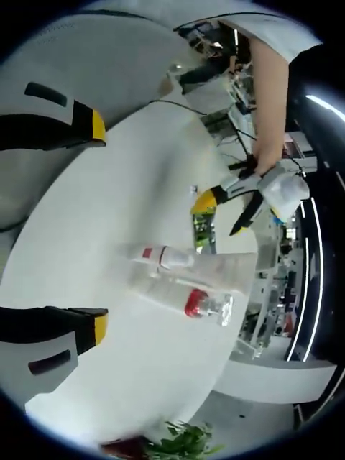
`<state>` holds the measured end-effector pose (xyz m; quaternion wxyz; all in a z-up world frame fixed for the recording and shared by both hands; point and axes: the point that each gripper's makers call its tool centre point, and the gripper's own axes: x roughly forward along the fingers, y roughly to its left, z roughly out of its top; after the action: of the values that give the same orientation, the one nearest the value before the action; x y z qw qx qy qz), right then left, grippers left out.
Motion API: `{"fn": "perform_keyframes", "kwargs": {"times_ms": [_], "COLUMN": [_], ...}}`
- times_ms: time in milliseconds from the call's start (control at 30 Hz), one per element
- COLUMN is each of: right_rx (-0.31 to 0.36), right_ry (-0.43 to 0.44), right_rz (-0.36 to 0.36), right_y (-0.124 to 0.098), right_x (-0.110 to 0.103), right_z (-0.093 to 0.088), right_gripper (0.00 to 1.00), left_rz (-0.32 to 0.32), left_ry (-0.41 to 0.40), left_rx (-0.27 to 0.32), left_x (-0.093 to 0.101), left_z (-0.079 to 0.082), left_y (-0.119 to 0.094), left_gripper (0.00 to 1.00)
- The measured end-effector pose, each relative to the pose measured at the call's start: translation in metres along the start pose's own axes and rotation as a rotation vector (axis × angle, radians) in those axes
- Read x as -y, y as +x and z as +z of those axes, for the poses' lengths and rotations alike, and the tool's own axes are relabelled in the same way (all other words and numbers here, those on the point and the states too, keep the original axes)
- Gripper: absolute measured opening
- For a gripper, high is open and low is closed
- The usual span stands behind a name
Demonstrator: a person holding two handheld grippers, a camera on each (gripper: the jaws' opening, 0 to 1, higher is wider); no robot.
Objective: Arrange the skincare products in the storage area until every visible bottle or jar stands upright without overlapping.
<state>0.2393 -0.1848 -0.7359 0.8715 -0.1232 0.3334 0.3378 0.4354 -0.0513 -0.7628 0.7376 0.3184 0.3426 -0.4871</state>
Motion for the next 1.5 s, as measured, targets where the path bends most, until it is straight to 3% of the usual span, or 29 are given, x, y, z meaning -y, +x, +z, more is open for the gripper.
{"fn": "perform_keyframes", "kwargs": {"times_ms": [133, 233, 333, 567, 967, 1200, 1367, 1500], "right_rx": [-0.007, -0.011, -0.015, -0.021, -0.028, -0.034, -0.033, -0.032], "right_ry": [-0.005, -0.008, -0.010, 0.000, 0.019, 0.017, 0.016, 0.015], "right_rz": [0.001, -0.004, -0.007, -0.008, -0.002, -0.007, -0.011, -0.012], "right_y": [0.001, 0.001, 0.001, 0.002, 0.003, 0.003, 0.003, 0.003], "right_x": [0.000, 0.001, 0.001, 0.002, 0.002, 0.002, 0.003, 0.003], "right_z": [-0.002, -0.002, -0.003, -0.004, -0.005, -0.006, -0.006, -0.005], "right_gripper": [0.91, 0.91, 0.90, 0.90, 0.89, 0.89, 0.89, 0.89], "left_rz": [-0.025, -0.058, -0.073, -0.137, -0.199, -0.230, -0.262, -0.262], "left_ry": [0.076, 0.158, 0.190, 0.294, 0.405, 0.388, 0.366, 0.318], "left_rx": [0.005, 0.053, 0.055, -0.028, -0.092, -0.104, -0.111, -0.125], "left_x": [-0.003, -0.007, -0.014, -0.016, -0.026, -0.023, -0.017, -0.014], "left_z": [0.006, 0.017, 0.019, 0.012, 0.004, 0.010, 0.008, 0.006], "left_y": [0.014, 0.026, 0.039, 0.059, 0.090, 0.091, 0.091, 0.089], "left_gripper": [0.82, 0.76, 0.72, 0.61, 0.45, 0.38, 0.25, 0.24]}}
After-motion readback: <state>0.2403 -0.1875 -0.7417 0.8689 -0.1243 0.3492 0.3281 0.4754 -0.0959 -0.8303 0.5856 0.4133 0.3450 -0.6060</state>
